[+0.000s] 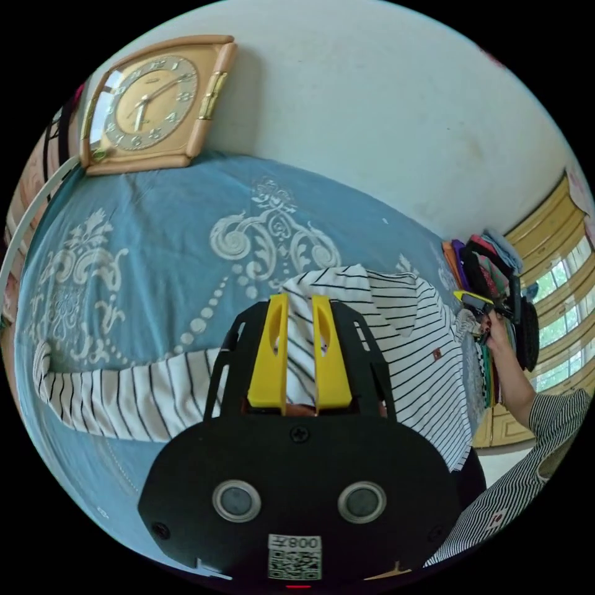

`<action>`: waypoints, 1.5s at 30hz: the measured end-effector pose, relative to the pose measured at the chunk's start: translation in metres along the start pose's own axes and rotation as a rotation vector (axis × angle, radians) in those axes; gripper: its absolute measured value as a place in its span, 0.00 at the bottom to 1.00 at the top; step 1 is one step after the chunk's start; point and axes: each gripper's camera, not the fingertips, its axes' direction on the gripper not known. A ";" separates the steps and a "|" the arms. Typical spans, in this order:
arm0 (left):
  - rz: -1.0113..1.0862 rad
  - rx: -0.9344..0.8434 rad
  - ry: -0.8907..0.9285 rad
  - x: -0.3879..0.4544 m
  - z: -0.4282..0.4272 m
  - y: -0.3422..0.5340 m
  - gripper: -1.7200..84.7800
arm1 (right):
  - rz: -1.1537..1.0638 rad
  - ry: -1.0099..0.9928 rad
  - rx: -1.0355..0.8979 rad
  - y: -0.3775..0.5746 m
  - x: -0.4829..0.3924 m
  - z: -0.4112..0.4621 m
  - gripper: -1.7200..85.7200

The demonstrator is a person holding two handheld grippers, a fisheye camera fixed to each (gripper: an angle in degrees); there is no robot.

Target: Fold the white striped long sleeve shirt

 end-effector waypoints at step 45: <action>-0.182 -0.067 -0.209 0.137 0.194 0.170 0.02 | 0.299 0.029 -0.117 0.350 0.036 -0.094 0.02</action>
